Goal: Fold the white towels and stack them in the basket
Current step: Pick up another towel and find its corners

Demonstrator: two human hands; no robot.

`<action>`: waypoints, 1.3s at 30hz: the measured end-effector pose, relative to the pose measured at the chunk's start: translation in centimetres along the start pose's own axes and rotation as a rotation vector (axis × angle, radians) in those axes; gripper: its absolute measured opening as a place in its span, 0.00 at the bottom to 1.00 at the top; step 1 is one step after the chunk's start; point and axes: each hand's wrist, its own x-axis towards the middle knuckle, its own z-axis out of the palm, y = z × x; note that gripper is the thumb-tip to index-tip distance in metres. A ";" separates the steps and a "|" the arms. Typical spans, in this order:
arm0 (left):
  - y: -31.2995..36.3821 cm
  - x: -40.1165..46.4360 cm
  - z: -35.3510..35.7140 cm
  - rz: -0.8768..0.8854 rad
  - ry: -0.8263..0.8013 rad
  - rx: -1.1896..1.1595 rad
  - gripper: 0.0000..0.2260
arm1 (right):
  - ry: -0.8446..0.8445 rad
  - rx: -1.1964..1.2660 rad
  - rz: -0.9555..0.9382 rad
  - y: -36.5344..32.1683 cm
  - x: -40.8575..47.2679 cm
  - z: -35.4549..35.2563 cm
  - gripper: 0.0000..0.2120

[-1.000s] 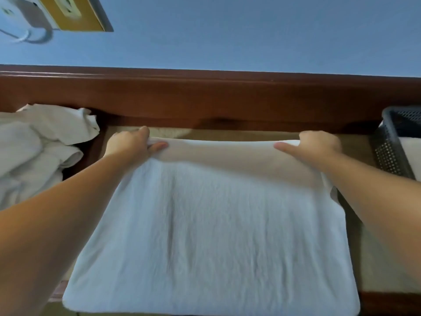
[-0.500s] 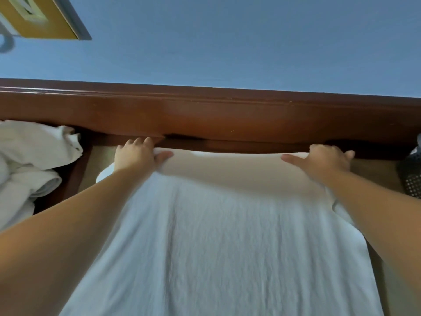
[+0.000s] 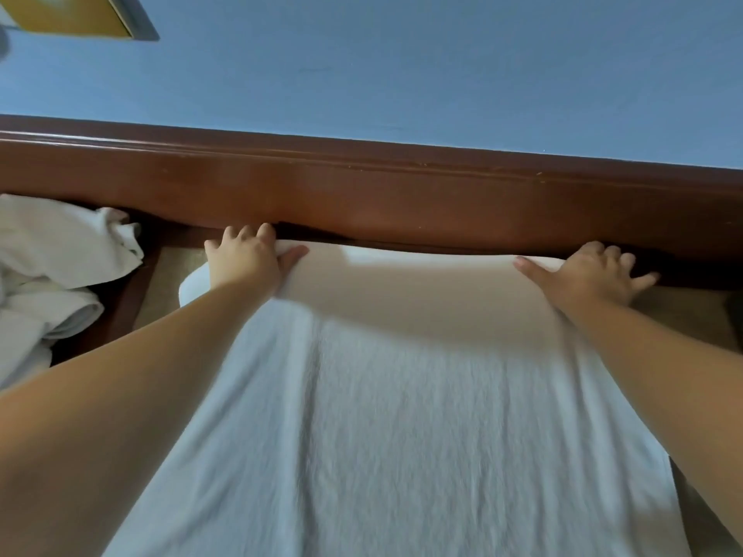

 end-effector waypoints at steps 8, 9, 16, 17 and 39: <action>-6.7 0.5 -2.0 -0.197 -0.376 -0.223 0.27 | 0.202 0.085 -0.542 4.6 -4.8 2.9 0.18; -7.3 0.8 -2.4 -0.220 -0.396 -0.344 0.20 | 0.147 0.090 -0.517 4.5 -5.2 3.4 0.19; -10.1 0.7 -3.8 -0.282 -0.197 -0.735 0.17 | -0.330 0.049 -0.110 3.7 -3.2 2.4 0.44; -10.3 0.6 -3.5 -0.294 -0.156 -0.754 0.18 | -0.367 0.041 -0.092 3.8 -2.9 2.4 0.47; -14.3 -2.3 -1.4 -0.515 -0.300 -0.924 0.22 | -0.578 0.036 -0.792 -22.2 -24.6 0.3 0.47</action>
